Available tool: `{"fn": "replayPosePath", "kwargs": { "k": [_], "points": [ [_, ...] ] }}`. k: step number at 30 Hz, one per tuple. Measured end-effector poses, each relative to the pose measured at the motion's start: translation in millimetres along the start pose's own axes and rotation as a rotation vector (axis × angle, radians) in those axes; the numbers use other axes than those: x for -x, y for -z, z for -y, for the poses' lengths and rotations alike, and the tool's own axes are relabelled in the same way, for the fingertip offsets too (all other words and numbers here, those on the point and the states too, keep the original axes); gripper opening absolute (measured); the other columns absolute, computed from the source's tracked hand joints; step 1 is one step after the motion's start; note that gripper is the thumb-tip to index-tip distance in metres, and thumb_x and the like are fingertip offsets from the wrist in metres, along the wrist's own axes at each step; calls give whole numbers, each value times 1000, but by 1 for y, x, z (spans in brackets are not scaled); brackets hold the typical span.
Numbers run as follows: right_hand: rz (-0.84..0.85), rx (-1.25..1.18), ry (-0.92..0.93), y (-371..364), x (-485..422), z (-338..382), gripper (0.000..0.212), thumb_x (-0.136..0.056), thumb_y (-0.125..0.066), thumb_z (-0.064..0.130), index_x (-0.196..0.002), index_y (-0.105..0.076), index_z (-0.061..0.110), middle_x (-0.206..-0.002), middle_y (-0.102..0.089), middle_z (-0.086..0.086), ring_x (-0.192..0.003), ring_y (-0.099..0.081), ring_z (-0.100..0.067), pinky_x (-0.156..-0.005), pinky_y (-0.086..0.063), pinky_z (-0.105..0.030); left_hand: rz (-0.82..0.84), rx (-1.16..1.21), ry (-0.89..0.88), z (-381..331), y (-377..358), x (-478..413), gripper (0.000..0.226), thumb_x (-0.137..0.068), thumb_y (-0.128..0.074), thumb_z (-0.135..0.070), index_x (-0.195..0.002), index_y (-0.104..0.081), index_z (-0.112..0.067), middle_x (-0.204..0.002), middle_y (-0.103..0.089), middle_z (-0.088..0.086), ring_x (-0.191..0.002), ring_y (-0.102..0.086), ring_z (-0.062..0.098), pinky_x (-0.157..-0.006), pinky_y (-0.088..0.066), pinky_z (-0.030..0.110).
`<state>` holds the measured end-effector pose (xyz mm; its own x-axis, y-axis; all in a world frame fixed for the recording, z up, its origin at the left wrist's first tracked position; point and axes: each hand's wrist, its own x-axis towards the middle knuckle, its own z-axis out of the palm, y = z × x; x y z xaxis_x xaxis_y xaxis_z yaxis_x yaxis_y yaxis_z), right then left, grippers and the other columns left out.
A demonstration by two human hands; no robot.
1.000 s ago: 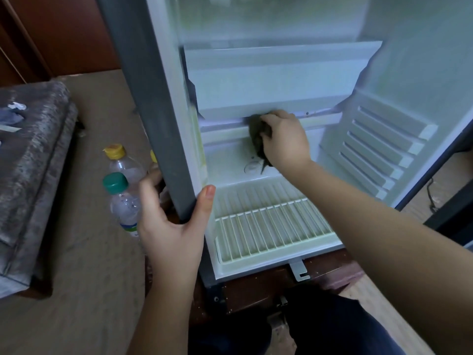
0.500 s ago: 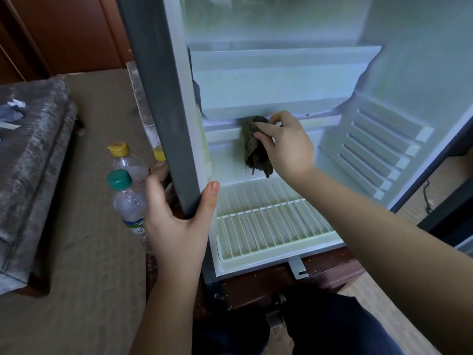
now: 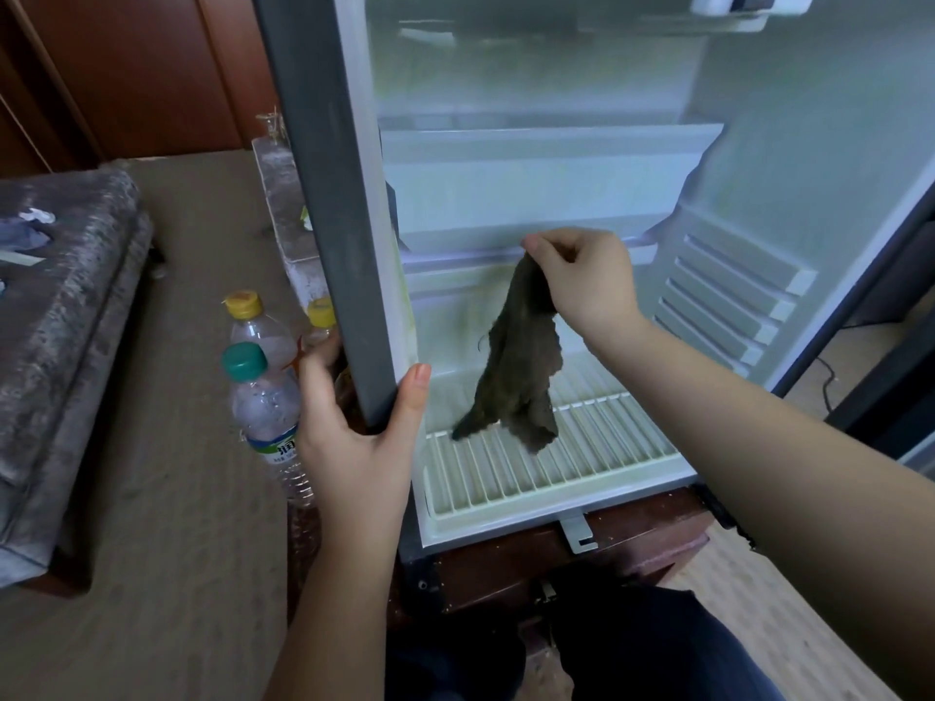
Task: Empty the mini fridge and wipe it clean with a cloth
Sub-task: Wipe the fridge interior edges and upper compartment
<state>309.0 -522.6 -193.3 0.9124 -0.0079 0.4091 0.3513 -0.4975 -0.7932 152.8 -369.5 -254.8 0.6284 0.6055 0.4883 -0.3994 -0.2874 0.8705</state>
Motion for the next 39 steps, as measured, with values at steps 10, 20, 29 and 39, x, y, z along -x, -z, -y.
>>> {"fn": "replayPosePath", "kwargs": {
  "k": [10,20,29,39],
  "points": [
    [221,675,319,-38,-4,-13,44,-95,-53,32,-135,-44,14,-128,-56,-8,-118,-50,-28,-96,-37,-35,11,-9,8,2,1,-3,60,-75,-71,-47,-125,-51,-22,-116,-66,-11,-107,-65,16,-90,-54,48],
    [264,734,360,-39,-10,-15,41,-92,-50,20,-131,-48,9,-126,-56,-8,-124,-39,-26,-91,-39,-35,22,-48,6,-1,3,-2,54,-76,-70,-50,-122,-50,-31,-115,-66,-9,-106,-66,15,-88,-55,46],
    [163,584,267,-47,-3,-18,45,-85,-47,0,-130,-44,6,-123,-50,-12,-118,-39,-27,-84,-40,-36,40,-31,3,0,4,-3,62,-76,-71,-49,-126,-51,-18,-118,-66,-1,-107,-66,20,-88,-55,47],
    [130,924,185,-43,-9,-16,33,-94,-52,29,-125,-52,18,-124,-48,-4,-112,-43,-30,-82,-33,-34,44,-43,-13,-1,6,-4,60,-74,-70,-51,-125,-51,-24,-117,-65,-10,-106,-65,11,-86,-56,38]
  ]
}}
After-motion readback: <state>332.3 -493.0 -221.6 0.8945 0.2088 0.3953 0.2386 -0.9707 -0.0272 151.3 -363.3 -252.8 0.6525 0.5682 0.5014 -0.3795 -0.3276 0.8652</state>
